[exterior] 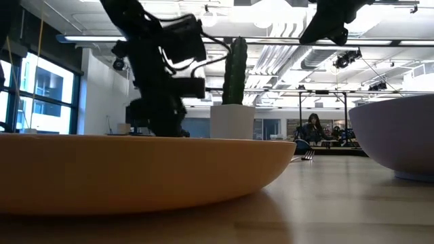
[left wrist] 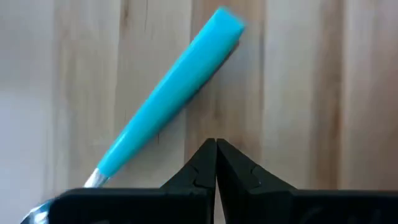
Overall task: Set table place
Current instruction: Adjust the green spoon, then move the orange plate to the center of the table
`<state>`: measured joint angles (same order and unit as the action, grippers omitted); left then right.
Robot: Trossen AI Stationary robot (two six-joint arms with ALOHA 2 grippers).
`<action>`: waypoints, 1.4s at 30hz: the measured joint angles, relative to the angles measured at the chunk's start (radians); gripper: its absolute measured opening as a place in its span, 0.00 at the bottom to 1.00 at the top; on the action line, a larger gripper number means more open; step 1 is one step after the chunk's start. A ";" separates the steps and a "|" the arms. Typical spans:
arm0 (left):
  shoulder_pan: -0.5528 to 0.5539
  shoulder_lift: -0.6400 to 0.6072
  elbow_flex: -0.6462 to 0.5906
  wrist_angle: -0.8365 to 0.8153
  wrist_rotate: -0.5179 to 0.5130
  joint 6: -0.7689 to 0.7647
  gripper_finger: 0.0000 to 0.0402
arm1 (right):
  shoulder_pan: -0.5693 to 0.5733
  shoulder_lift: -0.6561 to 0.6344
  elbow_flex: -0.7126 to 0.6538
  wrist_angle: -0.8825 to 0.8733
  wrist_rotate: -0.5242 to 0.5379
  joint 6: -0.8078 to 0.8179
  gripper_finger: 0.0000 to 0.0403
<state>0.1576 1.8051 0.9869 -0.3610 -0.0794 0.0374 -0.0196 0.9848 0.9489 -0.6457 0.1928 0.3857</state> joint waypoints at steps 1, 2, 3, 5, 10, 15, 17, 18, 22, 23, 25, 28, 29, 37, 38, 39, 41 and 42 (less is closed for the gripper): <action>0.001 0.014 -0.001 0.004 0.003 -0.002 0.00 | 0.000 0.000 0.000 -0.001 0.000 0.002 0.00; 0.002 0.024 0.001 0.018 0.005 -0.008 0.00 | 0.000 0.000 0.000 -0.001 0.000 0.004 0.00; 0.010 0.032 0.004 0.025 0.003 -0.010 0.00 | 0.000 0.000 0.000 0.000 0.000 0.006 0.00; 0.013 0.044 0.002 0.028 0.006 -0.012 0.00 | 0.000 0.000 0.000 -0.001 0.000 0.010 0.00; 0.032 0.051 0.000 0.049 -0.003 -0.011 0.00 | 0.000 0.000 0.000 -0.001 0.000 0.017 0.00; 0.064 0.056 0.001 0.081 0.005 -0.016 0.00 | 0.000 0.000 0.000 0.002 0.000 0.017 0.00; 0.071 0.057 0.001 0.090 0.003 -0.016 0.00 | 0.000 0.000 0.000 0.004 0.000 0.017 0.00; 0.076 0.057 0.001 0.095 0.000 -0.016 0.00 | 0.000 0.000 0.000 0.004 0.000 0.017 0.00; 0.083 0.059 0.000 0.134 -0.033 -0.021 0.00 | 0.000 0.000 0.000 0.006 0.000 0.018 0.00; 0.084 0.060 0.001 0.143 -0.049 -0.021 0.00 | 0.001 0.000 0.000 0.008 0.000 0.018 0.00; 0.090 0.063 0.012 0.146 -0.071 -0.022 0.00 | 0.001 0.000 0.000 0.007 0.000 0.020 0.00; 0.111 0.067 0.030 0.144 -0.162 -0.022 0.00 | 0.001 0.000 0.000 0.007 0.000 0.025 0.00; 0.117 0.066 0.038 0.145 -0.187 -0.025 0.00 | 0.001 0.000 0.000 0.007 0.000 0.025 0.00; 0.149 0.063 0.084 0.135 -0.123 -0.038 0.00 | 0.001 0.000 0.000 0.007 -0.013 0.025 0.00; 0.139 0.061 0.095 0.121 -0.123 -0.037 0.00 | 0.001 0.000 0.000 0.007 -0.017 0.025 0.00; 0.130 0.058 0.106 0.105 -0.122 -0.037 0.00 | 0.001 0.000 0.000 0.007 -0.018 0.025 0.00; 0.100 0.057 0.134 0.055 -0.104 -0.044 0.00 | 0.001 0.000 0.000 0.007 -0.018 0.023 0.00; 0.085 0.057 0.152 0.009 -0.086 -0.053 0.00 | 0.001 0.000 0.000 0.007 -0.019 0.020 0.00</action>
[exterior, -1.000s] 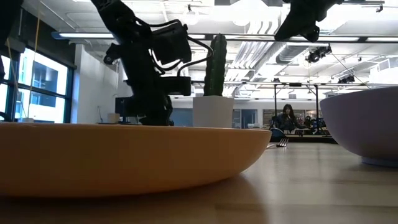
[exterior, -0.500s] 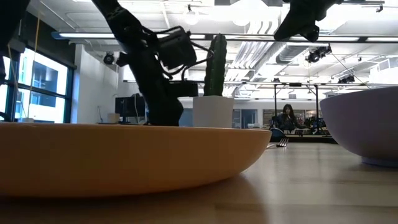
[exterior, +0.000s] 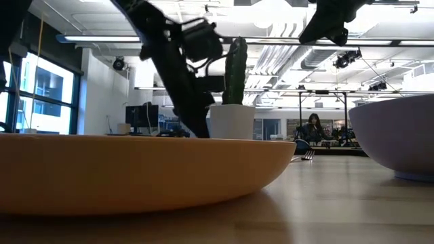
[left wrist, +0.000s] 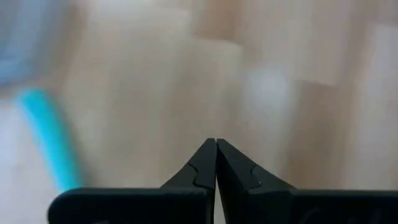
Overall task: Set table place
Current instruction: Move the orange plate to the center of the table
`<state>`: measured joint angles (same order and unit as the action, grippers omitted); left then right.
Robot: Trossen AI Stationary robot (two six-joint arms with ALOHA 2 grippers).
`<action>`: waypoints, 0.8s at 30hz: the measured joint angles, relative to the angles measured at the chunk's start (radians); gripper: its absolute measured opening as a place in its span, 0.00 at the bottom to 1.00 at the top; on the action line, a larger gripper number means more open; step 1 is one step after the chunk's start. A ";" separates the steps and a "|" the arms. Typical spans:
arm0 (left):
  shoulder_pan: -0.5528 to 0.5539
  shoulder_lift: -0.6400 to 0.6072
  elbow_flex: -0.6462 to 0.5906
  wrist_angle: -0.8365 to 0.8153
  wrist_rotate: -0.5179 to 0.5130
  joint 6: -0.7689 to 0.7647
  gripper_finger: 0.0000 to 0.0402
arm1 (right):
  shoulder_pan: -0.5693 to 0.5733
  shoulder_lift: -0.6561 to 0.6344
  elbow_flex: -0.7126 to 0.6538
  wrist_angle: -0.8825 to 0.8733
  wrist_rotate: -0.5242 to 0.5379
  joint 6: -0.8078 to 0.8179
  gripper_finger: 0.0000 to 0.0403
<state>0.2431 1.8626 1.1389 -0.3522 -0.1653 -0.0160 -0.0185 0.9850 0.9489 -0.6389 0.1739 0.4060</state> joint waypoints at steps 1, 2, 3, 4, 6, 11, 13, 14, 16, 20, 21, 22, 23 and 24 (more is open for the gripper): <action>-0.016 -0.001 0.020 -0.057 0.019 -0.014 0.00 | 0.000 0.000 0.000 0.000 -0.002 -0.003 0.00; -0.030 -0.003 0.041 -0.117 0.043 -0.026 0.00 | 0.000 0.000 0.000 0.000 -0.007 -0.005 0.00; -0.045 -0.006 0.060 -0.170 0.055 -0.038 0.00 | 0.000 0.000 0.000 0.000 -0.009 -0.012 0.00; -0.063 -0.007 0.079 -0.215 0.064 -0.040 0.01 | 0.000 0.000 0.000 0.000 -0.010 -0.019 0.00; -0.098 -0.008 0.109 -0.311 0.071 -0.038 0.03 | 0.000 0.000 0.000 0.000 -0.013 -0.025 0.00; -0.167 -0.008 0.203 -0.494 0.101 -0.041 0.16 | 0.000 0.000 0.000 -0.001 -0.027 -0.047 0.00; -0.185 -0.008 0.234 -0.522 0.114 -0.041 0.24 | 0.000 0.000 0.000 0.000 -0.034 -0.060 0.00; -0.194 -0.008 0.248 -0.529 0.113 -0.041 0.28 | 0.000 0.000 0.000 0.000 -0.037 -0.067 0.00; -0.210 -0.009 0.260 -0.545 0.113 -0.039 0.36 | 0.000 0.000 0.000 -0.001 -0.043 -0.072 0.00; -0.241 -0.008 0.240 -0.547 0.162 -0.037 0.49 | 0.000 0.000 0.000 -0.001 -0.045 -0.080 0.00; -0.247 -0.005 0.228 -0.548 0.181 -0.041 0.52 | 0.000 0.000 0.000 -0.001 -0.046 -0.088 0.00; -0.254 -0.001 0.217 -0.549 0.197 -0.045 0.54 | 0.000 0.000 0.000 -0.001 -0.047 -0.093 0.00; -0.260 0.000 0.208 -0.550 0.206 -0.054 0.55 | 0.000 0.000 0.000 -0.001 -0.047 -0.095 0.00; -0.266 0.000 0.202 -0.547 0.207 -0.066 0.56 | 0.000 0.000 0.000 -0.001 -0.047 -0.097 0.00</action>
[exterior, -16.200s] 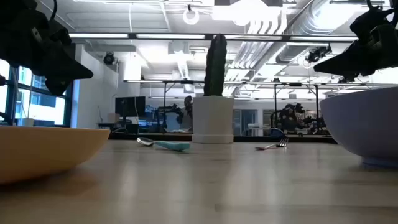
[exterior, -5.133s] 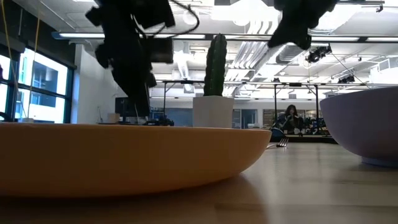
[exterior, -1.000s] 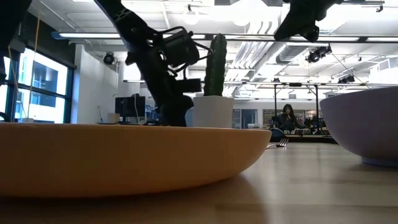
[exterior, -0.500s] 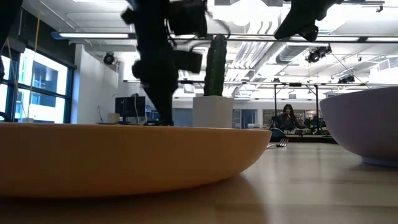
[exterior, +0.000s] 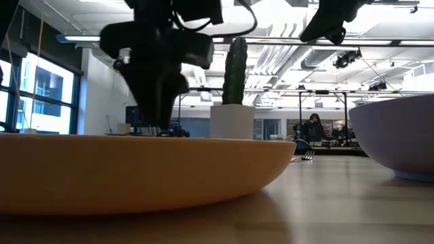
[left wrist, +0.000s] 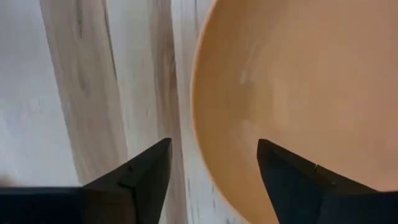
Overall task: Set table place
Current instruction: Move the orange plate to the center of the table
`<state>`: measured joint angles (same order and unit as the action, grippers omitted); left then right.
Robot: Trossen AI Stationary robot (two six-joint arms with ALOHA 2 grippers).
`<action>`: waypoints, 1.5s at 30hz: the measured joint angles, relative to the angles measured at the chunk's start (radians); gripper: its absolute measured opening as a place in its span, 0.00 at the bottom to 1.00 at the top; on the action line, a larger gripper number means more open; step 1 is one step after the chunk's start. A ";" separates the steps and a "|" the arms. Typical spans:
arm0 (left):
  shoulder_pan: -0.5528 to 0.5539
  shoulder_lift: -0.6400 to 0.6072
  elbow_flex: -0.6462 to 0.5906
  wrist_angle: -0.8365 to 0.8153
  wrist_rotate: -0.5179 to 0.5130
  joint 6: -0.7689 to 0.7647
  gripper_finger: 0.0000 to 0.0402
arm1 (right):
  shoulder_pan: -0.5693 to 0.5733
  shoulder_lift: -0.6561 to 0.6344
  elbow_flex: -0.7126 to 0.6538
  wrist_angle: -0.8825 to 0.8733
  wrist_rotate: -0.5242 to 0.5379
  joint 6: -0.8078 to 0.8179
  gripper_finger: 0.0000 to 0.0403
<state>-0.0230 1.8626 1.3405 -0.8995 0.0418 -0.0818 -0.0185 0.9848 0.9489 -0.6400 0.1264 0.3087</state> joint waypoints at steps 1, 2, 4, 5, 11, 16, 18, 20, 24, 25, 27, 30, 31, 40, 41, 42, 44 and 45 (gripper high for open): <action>-0.005 0.000 -0.005 0.010 -0.002 -0.006 0.57 | 0.000 0.000 0.000 0.000 0.000 -0.001 0.00; -0.007 0.000 -0.009 0.018 -0.013 -0.012 0.57 | 0.000 0.000 0.000 0.000 -0.001 -0.003 0.00; -0.006 0.000 -0.020 0.014 -0.040 -0.026 0.57 | 0.000 0.000 0.000 0.000 -0.005 -0.003 0.00; -0.003 0.000 -0.028 0.020 -0.047 -0.031 0.58 | 0.000 0.000 0.000 0.000 -0.006 -0.003 0.00; -0.003 0.000 -0.095 0.108 -0.006 -0.057 0.58 | 0.000 0.000 0.000 0.000 -0.006 -0.003 0.00; -0.003 0.000 -0.129 0.154 0.010 -0.084 0.54 | 0.000 0.000 0.000 0.001 -0.006 0.000 0.00; -0.002 0.000 -0.132 0.164 0.000 -0.084 0.50 | 0.000 0.000 0.000 0.001 -0.006 0.000 0.00; -0.002 0.009 -0.132 0.181 0.000 -0.084 0.44 | 0.000 0.000 0.000 0.001 -0.006 0.002 0.00; -0.003 0.040 -0.132 0.203 0.012 -0.107 0.28 | 0.000 0.000 0.000 0.010 -0.006 0.004 0.00; -0.003 0.047 -0.132 0.204 0.016 -0.108 0.23 | 0.000 0.000 0.000 0.015 -0.006 0.004 0.00; -0.003 0.058 -0.132 0.209 0.023 -0.114 0.13 | 0.000 0.000 0.000 0.020 -0.006 0.004 0.00; -0.001 0.060 -0.129 0.233 0.036 -0.130 0.03 | 0.000 0.000 0.000 0.024 -0.006 0.005 0.00; 0.005 0.060 -0.129 0.247 0.025 -0.140 0.04 | 0.000 0.000 0.000 0.023 -0.006 0.006 0.00; 0.103 0.062 -0.089 0.281 -0.102 -0.241 0.03 | 0.000 0.000 0.000 0.024 -0.006 0.027 0.00; 0.116 0.062 -0.087 0.278 -0.110 -0.240 0.03 | 0.000 -0.001 0.000 0.024 -0.006 0.027 0.00; 0.129 0.062 -0.085 0.275 -0.114 -0.240 0.03 | 0.000 -0.001 0.000 0.024 -0.006 0.027 0.00; 0.154 0.062 -0.085 0.275 -0.100 -0.233 0.01 | 0.000 -0.001 0.000 0.024 -0.006 0.027 0.00; 0.164 0.062 -0.085 0.275 -0.091 -0.227 0.01 | 0.000 -0.001 0.000 0.024 -0.006 0.027 0.00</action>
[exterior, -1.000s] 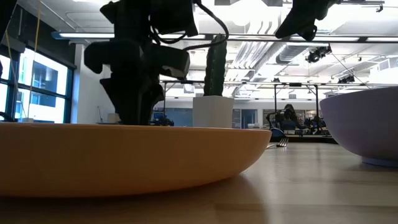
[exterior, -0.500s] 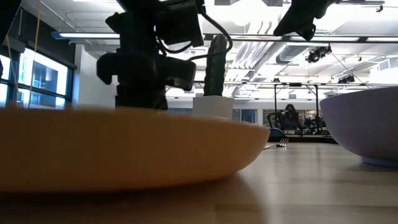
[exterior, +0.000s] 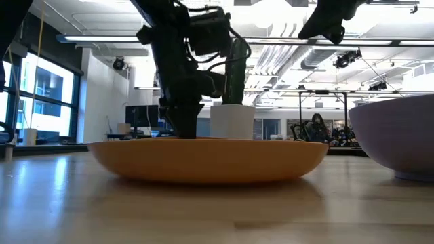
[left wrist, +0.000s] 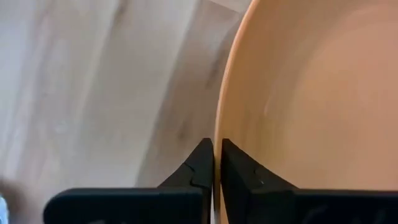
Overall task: Set table place
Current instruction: Move the orange plate to the center of the table
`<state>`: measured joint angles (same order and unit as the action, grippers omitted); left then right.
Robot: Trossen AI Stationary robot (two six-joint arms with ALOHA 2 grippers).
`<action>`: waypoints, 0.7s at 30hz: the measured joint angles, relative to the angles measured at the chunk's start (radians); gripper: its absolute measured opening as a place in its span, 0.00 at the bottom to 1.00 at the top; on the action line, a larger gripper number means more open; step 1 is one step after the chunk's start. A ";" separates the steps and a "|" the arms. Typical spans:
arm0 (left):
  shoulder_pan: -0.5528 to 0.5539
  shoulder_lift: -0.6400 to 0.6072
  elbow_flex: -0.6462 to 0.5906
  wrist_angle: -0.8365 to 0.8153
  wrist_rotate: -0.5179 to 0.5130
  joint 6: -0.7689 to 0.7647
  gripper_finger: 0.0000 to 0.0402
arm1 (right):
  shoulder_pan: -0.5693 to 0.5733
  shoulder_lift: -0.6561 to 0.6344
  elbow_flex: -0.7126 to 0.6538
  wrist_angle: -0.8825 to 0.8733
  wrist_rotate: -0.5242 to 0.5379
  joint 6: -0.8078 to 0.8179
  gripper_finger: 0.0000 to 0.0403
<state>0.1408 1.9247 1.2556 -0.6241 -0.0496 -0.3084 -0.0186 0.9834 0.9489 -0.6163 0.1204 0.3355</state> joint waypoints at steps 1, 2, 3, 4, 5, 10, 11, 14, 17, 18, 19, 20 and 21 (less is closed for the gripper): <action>0.009 0.000 0.000 0.000 0.003 0.007 0.01 | 0.000 -0.002 0.000 0.000 0.000 0.000 0.00; 0.015 0.000 0.000 0.001 0.003 0.010 0.01 | 0.000 -0.004 0.000 0.000 0.000 0.000 0.00; 0.021 0.000 0.000 0.002 0.002 0.012 0.02 | 0.000 -0.005 0.000 0.000 0.000 0.000 0.00; 0.024 0.001 0.000 0.005 0.000 0.013 0.03 | 0.000 -0.006 0.000 0.000 0.000 0.000 0.00; 0.028 0.002 0.000 0.011 -0.001 0.014 0.05 | 0.000 -0.008 0.000 -0.001 0.000 -0.001 0.00; 0.036 0.003 0.000 0.046 -0.014 0.017 0.15 | 0.000 -0.017 0.000 0.000 0.000 -0.001 0.00; 0.036 0.003 0.000 0.047 -0.015 0.017 0.18 | 0.000 -0.019 0.000 0.000 0.000 -0.001 0.00; 0.036 0.003 0.000 0.047 -0.011 0.021 0.25 | 0.000 -0.024 0.000 -0.001 0.000 0.000 0.00; 0.036 0.003 0.000 0.047 -0.004 0.025 0.32 | 0.000 -0.026 0.000 -0.004 0.000 0.003 0.00; 0.036 0.003 0.000 0.047 0.003 0.024 0.35 | 0.000 -0.028 0.000 -0.006 0.000 0.004 0.00; 0.036 0.000 0.000 0.044 0.021 0.024 0.37 | 0.000 -0.031 0.000 -0.010 0.000 0.004 0.00; 0.036 -0.007 0.000 0.038 0.045 0.022 0.40 | 0.000 -0.035 0.003 -0.033 0.000 0.009 0.00; 0.035 -0.014 0.006 0.030 0.064 0.019 0.42 | 0.000 -0.036 0.015 -0.078 0.000 0.023 0.00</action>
<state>0.1754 1.9106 1.2613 -0.5943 0.0139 -0.2895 -0.0185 0.9471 0.9640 -0.6940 0.1203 0.3584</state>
